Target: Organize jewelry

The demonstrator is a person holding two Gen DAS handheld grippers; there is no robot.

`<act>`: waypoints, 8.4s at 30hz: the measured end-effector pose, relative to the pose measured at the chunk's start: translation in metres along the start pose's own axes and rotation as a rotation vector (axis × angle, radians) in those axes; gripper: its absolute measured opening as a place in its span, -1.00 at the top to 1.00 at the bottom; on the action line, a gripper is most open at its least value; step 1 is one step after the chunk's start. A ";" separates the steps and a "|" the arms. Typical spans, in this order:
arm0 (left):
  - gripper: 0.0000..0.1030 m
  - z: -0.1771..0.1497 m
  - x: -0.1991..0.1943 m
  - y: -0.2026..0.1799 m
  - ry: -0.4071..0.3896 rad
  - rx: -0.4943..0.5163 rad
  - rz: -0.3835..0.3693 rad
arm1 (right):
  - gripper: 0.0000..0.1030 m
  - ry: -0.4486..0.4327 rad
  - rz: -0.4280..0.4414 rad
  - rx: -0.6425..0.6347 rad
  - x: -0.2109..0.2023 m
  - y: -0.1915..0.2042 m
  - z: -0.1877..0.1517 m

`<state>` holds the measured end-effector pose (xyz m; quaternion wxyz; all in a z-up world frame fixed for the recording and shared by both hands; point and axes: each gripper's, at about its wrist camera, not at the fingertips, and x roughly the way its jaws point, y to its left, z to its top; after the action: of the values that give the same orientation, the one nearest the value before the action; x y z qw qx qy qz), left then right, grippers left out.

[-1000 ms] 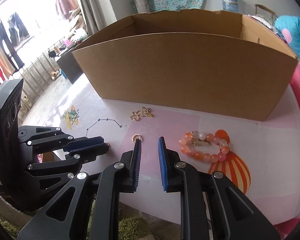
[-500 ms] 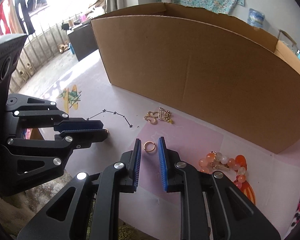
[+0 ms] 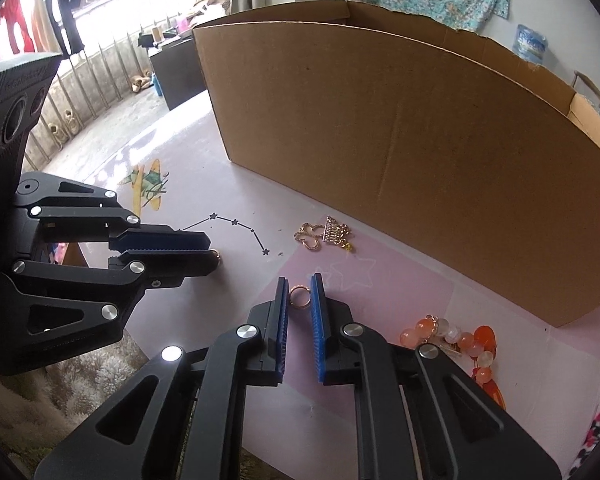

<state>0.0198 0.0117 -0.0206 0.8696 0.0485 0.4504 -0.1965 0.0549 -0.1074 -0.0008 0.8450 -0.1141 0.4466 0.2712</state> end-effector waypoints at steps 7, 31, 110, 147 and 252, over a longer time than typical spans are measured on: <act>0.83 0.002 -0.010 0.004 -0.026 -0.018 -0.027 | 0.94 -0.019 0.002 0.045 -0.009 -0.010 -0.001; 0.83 0.000 -0.010 0.006 -0.029 -0.020 -0.019 | 0.78 -0.009 -0.065 0.065 0.006 -0.001 0.002; -0.66 0.059 -0.085 0.011 -0.081 -0.130 -0.147 | -0.73 -0.294 -0.042 0.322 -0.128 -0.069 0.021; -0.84 0.012 0.021 -0.017 0.142 -0.017 0.125 | -0.73 0.099 -0.251 0.436 -0.034 -0.067 -0.064; -0.87 0.014 0.025 -0.025 0.074 0.031 0.101 | 0.81 -0.028 -0.150 0.355 -0.074 -0.071 0.014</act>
<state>0.0340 -0.0224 -0.0295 0.8603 0.0919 0.4761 -0.1573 0.0708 -0.1866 0.0638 0.8759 0.0077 0.4657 0.1261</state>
